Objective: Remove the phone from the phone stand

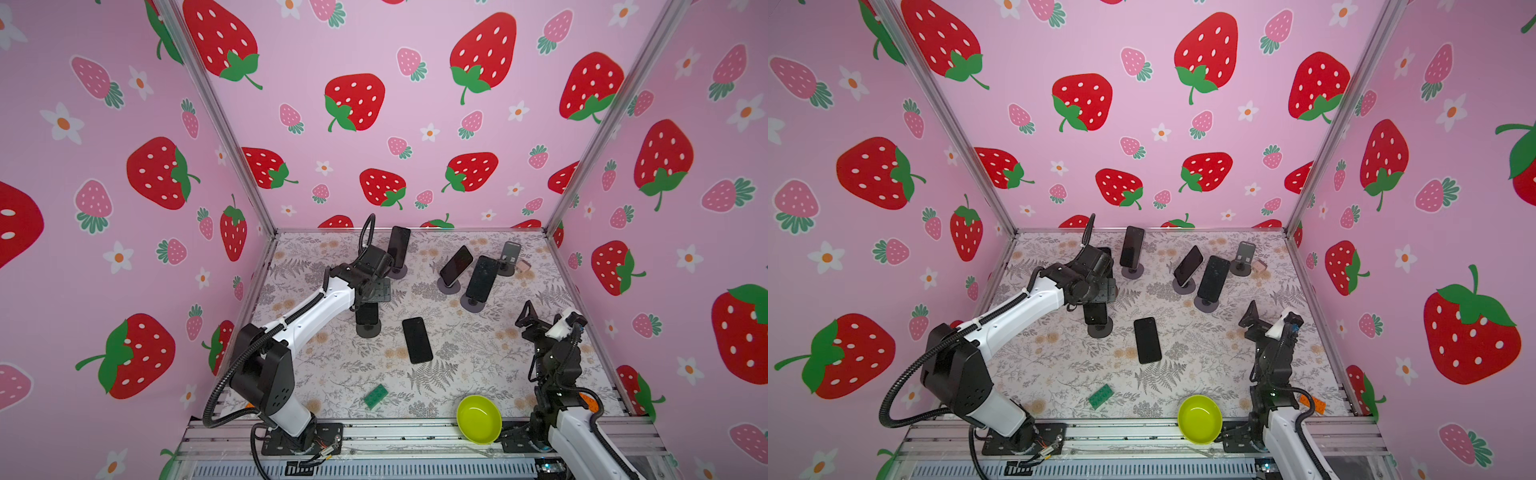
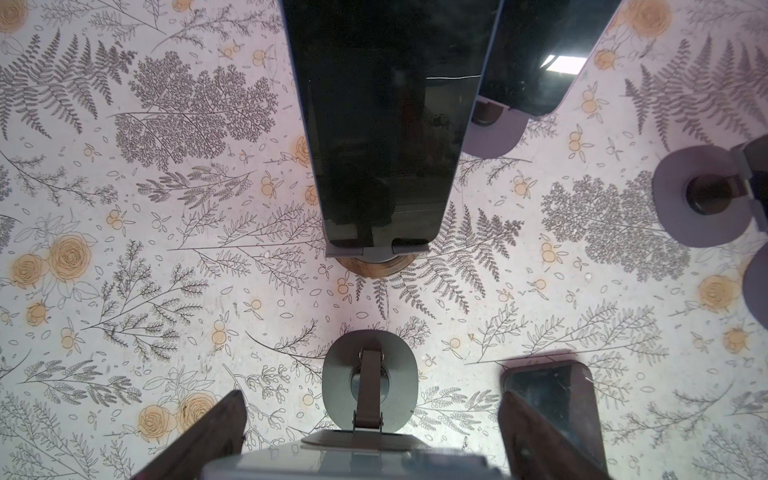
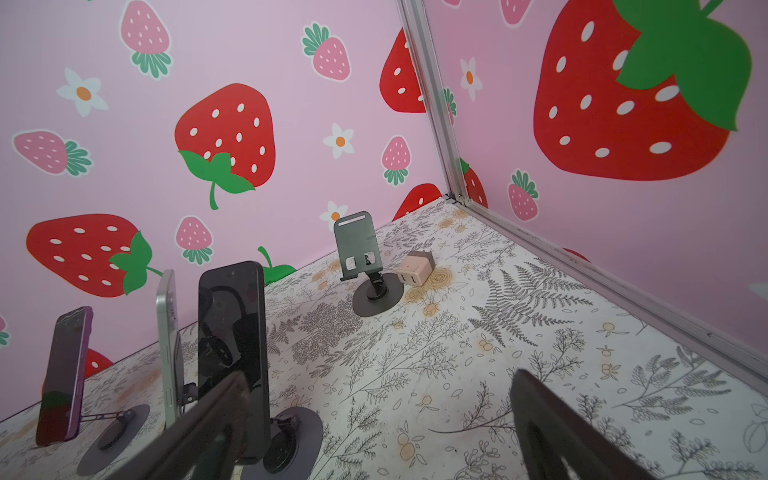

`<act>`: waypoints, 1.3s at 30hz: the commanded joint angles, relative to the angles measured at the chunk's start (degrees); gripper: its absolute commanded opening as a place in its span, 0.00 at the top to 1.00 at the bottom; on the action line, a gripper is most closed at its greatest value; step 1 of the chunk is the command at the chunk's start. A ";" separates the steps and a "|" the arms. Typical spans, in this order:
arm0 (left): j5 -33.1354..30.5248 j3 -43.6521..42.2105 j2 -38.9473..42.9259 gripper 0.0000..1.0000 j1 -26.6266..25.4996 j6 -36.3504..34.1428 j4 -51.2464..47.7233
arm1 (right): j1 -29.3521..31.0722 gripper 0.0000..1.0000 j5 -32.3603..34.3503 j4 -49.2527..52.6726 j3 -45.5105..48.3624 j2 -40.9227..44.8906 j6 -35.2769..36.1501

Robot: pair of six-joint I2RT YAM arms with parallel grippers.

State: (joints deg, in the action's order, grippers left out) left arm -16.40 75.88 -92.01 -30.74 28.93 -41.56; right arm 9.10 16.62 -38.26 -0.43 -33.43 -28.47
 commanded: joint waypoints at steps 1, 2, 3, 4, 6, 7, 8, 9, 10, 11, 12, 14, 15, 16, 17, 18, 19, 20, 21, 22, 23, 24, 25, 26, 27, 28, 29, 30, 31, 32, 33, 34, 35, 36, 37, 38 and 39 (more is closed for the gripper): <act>0.93 -2.35 2.38 0.04 0.39 0.35 1.60 | 0.15 0.00 0.16 -0.76 0.92 -0.21 -0.62; 1.15 -3.22 3.03 0.04 0.49 0.27 2.41 | 0.18 0.00 0.08 -0.73 0.87 -0.38 -0.55; 1.92 -4.21 3.73 0.04 0.71 0.10 3.57 | 0.21 0.00 0.08 -0.51 0.73 -0.41 -0.59; 2.79 -5.23 4.39 0.04 0.89 -0.01 4.71 | 0.16 0.00 -0.01 -0.50 0.78 -0.34 -0.62; 3.63 -6.42 5.32 0.04 1.29 -0.18 6.16 | 0.17 0.00 -0.03 -0.78 1.08 -0.27 -0.77; 3.51 -6.81 5.62 0.04 1.30 -0.27 6.62 | 0.18 0.00 -0.05 -1.16 1.21 -0.34 -0.88; 3.40 -6.94 5.65 0.04 1.40 -0.28 6.76 | 0.21 0.00 -0.14 -1.37 1.22 -0.55 -0.97; 2.94 -7.06 5.61 0.04 1.39 -0.26 6.87 | 0.16 0.00 -0.29 -1.38 1.13 -0.84 -0.97; 2.78 -6.97 5.40 0.05 1.41 -0.12 6.83 | 0.18 0.00 -0.41 -1.38 1.07 -0.93 -0.97; 2.68 -6.89 5.19 0.05 1.43 -0.08 6.88 | 0.17 0.00 -0.53 -1.38 1.13 -0.93 -1.04; 2.75 -6.79 5.05 0.05 1.43 -0.14 6.93 | 0.21 0.00 -0.53 -1.58 1.21 -0.96 -1.19; 2.78 -7.05 4.94 0.06 1.33 -0.17 7.64 | 0.19 0.00 -0.69 -2.29 1.61 -1.15 -1.57; 2.90 -7.35 4.89 0.07 1.26 -0.11 7.98 | 0.19 0.00 -0.95 -2.70 1.73 -1.48 -1.75; 2.89 -7.62 4.82 0.07 1.25 0.18 8.36 | 0.14 0.00 -1.52 -3.03 1.74 -1.99 -1.77; 3.10 -7.89 4.86 0.08 1.30 0.47 8.72 | 0.20 0.00 -2.01 -3.13 1.59 -2.37 -1.77; 3.39 -8.17 4.75 0.08 1.29 0.59 9.05 | 0.19 0.00 -2.41 -3.21 1.48 -2.81 -1.76; 3.59 -8.31 4.74 0.09 1.30 0.52 9.36 | 0.18 0.00 -2.68 -3.56 1.44 -3.33 -1.77; 3.76 -8.43 4.62 0.11 1.28 0.31 9.52 | 0.21 0.00 -2.82 -4.07 1.48 -3.88 -1.84; 3.67 -8.46 4.53 0.11 1.29 0.04 9.58 | 0.16 0.00 -2.82 -4.59 1.48 -4.45 -1.93; 3.30 -8.44 4.45 0.12 1.30 -0.08 9.58 | 0.17 0.00 -2.85 -4.71 1.25 -5.05 -2.02; 2.85 -8.46 4.35 0.13 1.29 -0.03 9.57 | 0.18 0.00 -2.83 -4.63 1.07 -5.45 -2.03; 2.34 -8.46 4.20 0.13 1.25 -0.06 9.51 | 0.20 0.00 -2.84 -4.55 0.94 -5.67 -2.03; 2.04 -8.36 4.20 0.13 1.28 -0.13 9.40 | 0.13 0.01 -2.87 -4.50 1.02 -5.69 -2.16; 1.78 -8.34 4.20 0.14 1.31 -0.33 9.41 | 0.21 0.00 -2.74 -4.64 1.19 -5.68 -2.33; 1.43 -8.46 4.20 0.16 1.30 -0.88 9.67 | 0.21 0.00 -2.65 -5.24 1.41 -5.83 -2.51; 0.85 -8.61 4.08 0.16 1.26 -1.22 9.83 | 0.21 0.00 -2.72 -5.85 1.65 -6.09 -2.56; 0.28 -8.72 3.92 0.17 1.22 -1.26 9.78 | 0.16 0.00 -2.93 -6.31 1.61 -6.48 -2.41; -0.34 -8.81 3.87 0.18 1.21 -1.25 9.79 | 0.20 0.01 -3.55 -6.55 1.33 -6.98 -2.02; -0.54 -8.92 3.84 0.21 1.21 -1.16 9.82 | 0.21 0.00 -4.26 -6.80 1.07 -7.53 -1.60; -0.62 -9.15 3.83 0.22 1.19 -1.13 9.97 | 0.21 0.00 -4.65 -7.03 0.96 -8.04 -1.50; -0.62 -9.33 3.77 0.22 1.13 -1.20 10.16 | 0.21 0.00 -4.93 -7.55 1.00 -8.54 -1.47; -0.64 -9.49 3.80 0.22 1.14 -1.38 10.49 | 0.16 0.00 -5.11 -8.17 1.04 -9.32 -1.50; -0.85 -9.57 3.84 0.22 1.04 -1.59 10.69 | 0.15 0.00 -5.11 -8.56 0.92 -9.83 -1.57; -1.20 -9.62 3.82 0.22 1.10 -1.72 10.71 | 0.21 0.00 -5.11 -8.52 0.63 -10.43 -1.58; -1.28 -9.66 3.69 0.22 1.04 -1.83 10.77 | 0.21 0.00 -5.11 -8.35 0.43 -10.84 -1.59; -1.30 -9.54 3.69 0.22 1.04 -1.86 10.73 | 0.21 0.00 -5.11 -8.32 0.43 -10.87 -1.59; -1.19 -9.40 3.60 0.22 1.09 -1.86 10.71 | 0.15 0.00 -5.12 -8.40 0.47 -10.86 -1.59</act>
State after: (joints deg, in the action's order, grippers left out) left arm -15.64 66.76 -87.61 -29.54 27.18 -30.92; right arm 9.10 12.05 -43.90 -0.43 -44.16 -30.06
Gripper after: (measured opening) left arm 0.778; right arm 0.996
